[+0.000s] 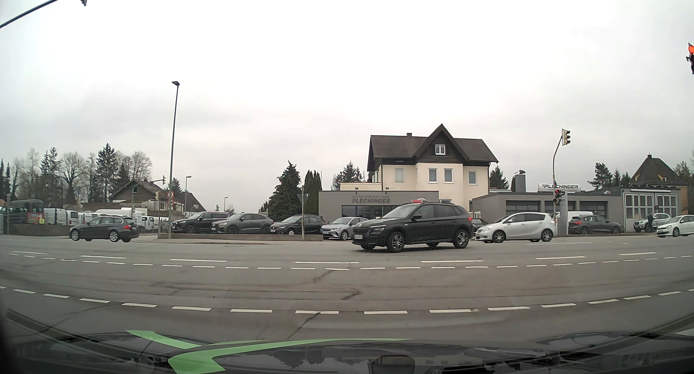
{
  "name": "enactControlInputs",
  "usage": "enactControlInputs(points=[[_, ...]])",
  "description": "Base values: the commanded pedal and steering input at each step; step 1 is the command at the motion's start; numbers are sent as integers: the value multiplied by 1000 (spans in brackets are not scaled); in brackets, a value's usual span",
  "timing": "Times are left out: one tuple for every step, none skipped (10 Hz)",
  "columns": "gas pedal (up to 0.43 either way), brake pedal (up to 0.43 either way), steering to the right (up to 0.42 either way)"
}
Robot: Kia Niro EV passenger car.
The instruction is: Follow the waypoints while adhering to traffic rules and regulations
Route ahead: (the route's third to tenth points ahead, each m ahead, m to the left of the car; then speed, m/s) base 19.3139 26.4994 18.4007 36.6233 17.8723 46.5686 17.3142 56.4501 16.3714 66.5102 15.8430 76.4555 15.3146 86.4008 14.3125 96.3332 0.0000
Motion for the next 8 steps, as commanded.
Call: enactControlInputs(points=[[0,341,-3],[0,341,-3],[0,341,-3],[0,341,-3],[0,341,-3],[0,341,-3],[0,341,-3],[0,341,-3]])
